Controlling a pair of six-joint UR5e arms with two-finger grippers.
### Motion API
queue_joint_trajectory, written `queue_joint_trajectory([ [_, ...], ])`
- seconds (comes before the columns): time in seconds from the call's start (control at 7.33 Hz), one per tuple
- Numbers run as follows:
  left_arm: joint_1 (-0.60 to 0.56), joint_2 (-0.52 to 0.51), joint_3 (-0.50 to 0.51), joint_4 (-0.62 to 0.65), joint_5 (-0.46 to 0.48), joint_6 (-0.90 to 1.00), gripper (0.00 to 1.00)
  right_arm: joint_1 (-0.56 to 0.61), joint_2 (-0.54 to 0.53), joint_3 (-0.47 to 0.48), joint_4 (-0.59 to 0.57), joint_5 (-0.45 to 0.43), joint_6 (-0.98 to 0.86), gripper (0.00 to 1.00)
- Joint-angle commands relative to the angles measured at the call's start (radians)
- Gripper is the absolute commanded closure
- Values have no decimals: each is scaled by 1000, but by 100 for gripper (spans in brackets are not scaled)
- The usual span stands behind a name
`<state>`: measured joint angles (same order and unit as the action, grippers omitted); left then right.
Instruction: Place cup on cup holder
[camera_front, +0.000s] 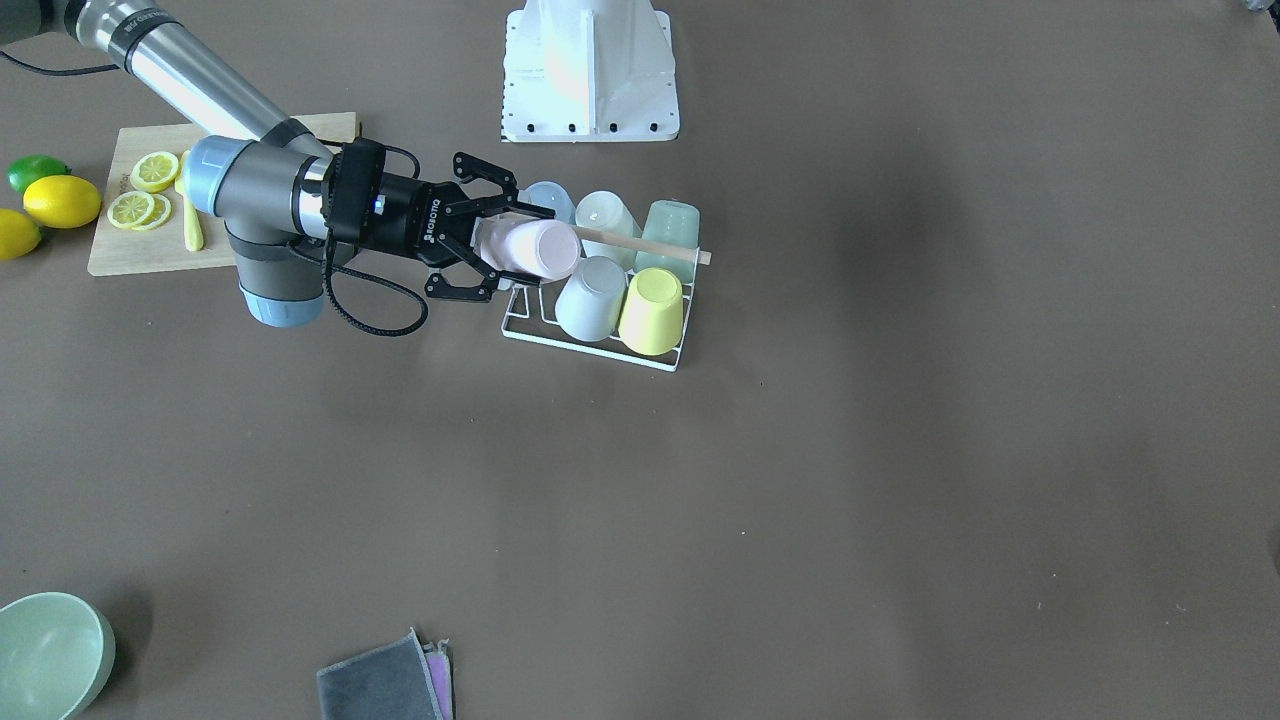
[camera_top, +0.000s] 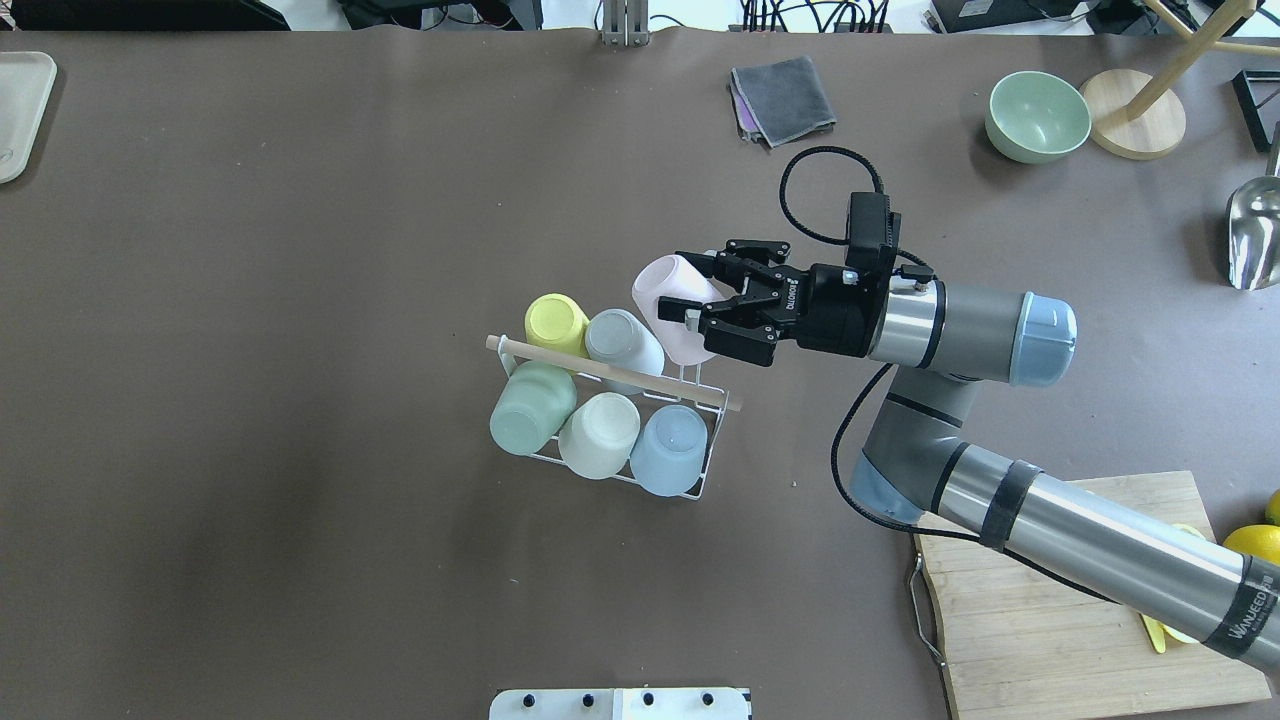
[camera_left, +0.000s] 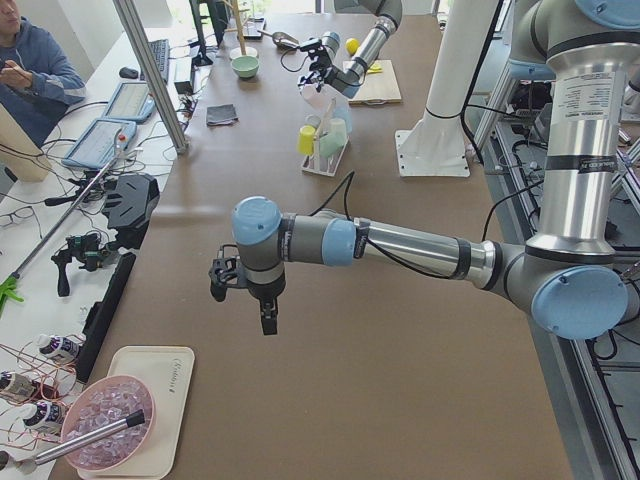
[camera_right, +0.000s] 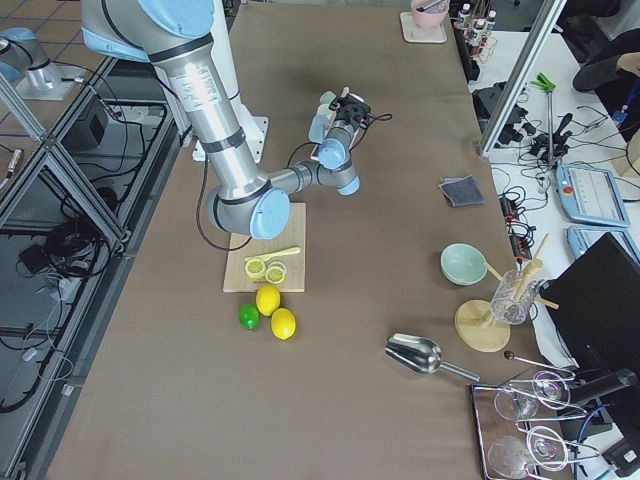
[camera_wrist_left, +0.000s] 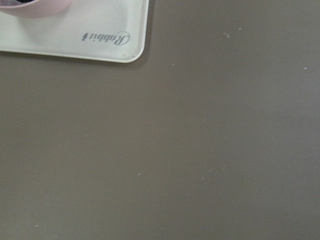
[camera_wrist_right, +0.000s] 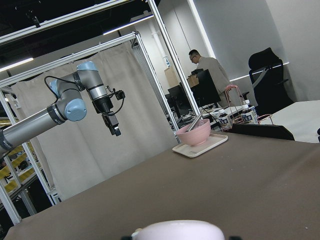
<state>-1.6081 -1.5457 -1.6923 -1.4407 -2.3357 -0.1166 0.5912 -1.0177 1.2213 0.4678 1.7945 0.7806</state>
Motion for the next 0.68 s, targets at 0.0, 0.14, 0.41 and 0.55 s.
queue_joint_trajectory([
  [0.0,-42,44,28,2,-31,34,2,1,10,-23,6,0,0,100],
  [0.14,-67,74,25,0,-31,34,2,1,14,-32,9,0,0,100],
  [0.41,-73,78,25,2,-30,34,2,1,17,-57,47,2,0,100],
  [0.55,-72,72,16,0,-30,35,2,1,19,-65,64,2,0,100],
])
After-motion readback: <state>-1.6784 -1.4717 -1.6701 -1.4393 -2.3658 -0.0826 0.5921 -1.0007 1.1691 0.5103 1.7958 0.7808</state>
